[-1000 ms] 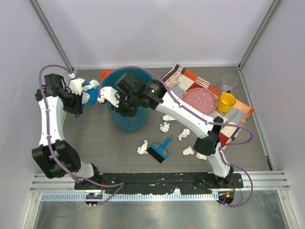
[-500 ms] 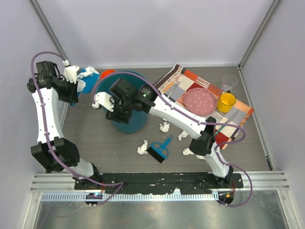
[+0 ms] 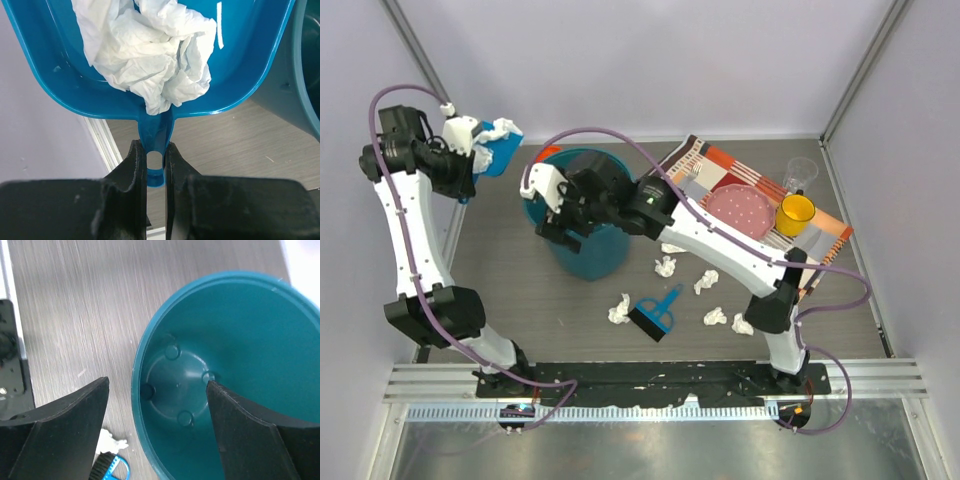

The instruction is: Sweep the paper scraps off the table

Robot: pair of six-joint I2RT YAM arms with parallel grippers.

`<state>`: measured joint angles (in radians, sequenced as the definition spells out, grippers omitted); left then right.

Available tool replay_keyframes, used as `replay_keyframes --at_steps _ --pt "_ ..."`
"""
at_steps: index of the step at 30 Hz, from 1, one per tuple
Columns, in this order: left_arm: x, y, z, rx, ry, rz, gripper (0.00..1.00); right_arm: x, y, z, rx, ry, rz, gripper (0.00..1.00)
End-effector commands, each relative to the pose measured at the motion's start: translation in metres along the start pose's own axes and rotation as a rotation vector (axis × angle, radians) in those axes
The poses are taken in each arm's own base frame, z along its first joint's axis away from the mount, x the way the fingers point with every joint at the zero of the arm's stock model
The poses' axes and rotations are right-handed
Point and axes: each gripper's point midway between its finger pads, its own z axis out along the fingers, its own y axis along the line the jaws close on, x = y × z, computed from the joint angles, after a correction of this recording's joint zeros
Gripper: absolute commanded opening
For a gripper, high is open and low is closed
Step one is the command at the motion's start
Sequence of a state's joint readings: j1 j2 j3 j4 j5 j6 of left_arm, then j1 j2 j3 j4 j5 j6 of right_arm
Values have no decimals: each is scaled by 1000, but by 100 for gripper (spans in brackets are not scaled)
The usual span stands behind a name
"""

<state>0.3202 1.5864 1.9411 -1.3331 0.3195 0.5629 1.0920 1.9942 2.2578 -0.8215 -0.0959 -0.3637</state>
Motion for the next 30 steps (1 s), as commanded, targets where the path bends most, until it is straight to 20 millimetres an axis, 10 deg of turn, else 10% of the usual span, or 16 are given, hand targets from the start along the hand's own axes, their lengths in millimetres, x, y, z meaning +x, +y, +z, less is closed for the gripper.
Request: replay_keyframes --at_steps 1,10,15,20,30 --pt "-5 -11 -16 40 -3 14 0 -80 -4 -68 27 -280 55 84" --pt "-25 -50 -37 55 -34 148 0 -79 -42 -138 300 -363 263 85" --pt "-29 -82 -48 47 -20 276 0 -22 -73 -191 582 -345 493 86" --pt "-30 -114 -46 26 33 472 0 30 -74 -200 628 -321 594 86" --pt "-8 -83 -51 -323 284 829 0 39 -67 -208 601 -331 618 86"
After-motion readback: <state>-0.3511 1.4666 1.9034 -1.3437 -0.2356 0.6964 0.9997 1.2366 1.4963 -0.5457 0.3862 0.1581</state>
